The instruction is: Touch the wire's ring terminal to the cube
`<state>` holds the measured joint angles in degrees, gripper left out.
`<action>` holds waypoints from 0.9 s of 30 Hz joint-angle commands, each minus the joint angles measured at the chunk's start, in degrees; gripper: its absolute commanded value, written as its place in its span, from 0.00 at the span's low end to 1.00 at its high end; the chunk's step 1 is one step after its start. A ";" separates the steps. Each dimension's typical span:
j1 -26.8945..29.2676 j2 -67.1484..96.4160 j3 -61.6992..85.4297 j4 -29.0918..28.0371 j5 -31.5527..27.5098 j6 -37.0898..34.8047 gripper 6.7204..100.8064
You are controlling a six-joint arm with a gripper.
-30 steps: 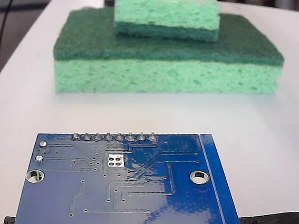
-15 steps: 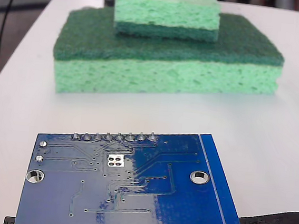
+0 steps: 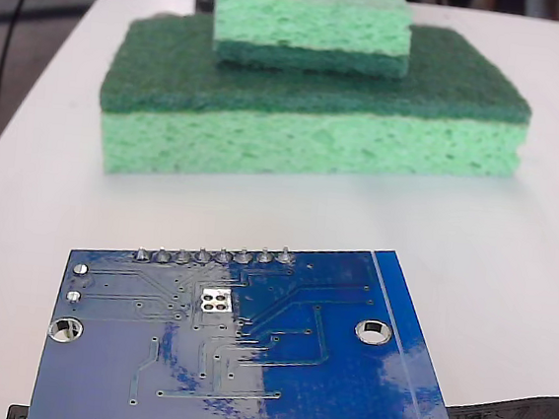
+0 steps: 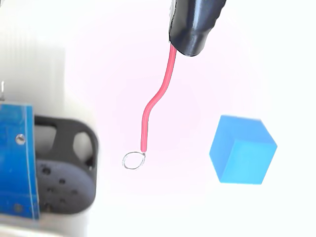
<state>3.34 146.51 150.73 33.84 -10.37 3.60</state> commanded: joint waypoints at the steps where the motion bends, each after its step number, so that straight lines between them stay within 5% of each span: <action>1: 1.32 3.25 1.85 0.09 -1.58 -0.70 0.99; 9: 9.93 21.01 11.07 6.50 -9.58 -3.69 0.99; 14: 11.07 28.65 13.97 11.60 -9.67 -4.75 0.99; 27: 10.90 28.48 18.46 11.87 -10.46 -7.65 0.99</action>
<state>14.24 174.90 169.45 45.70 -21.09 -3.96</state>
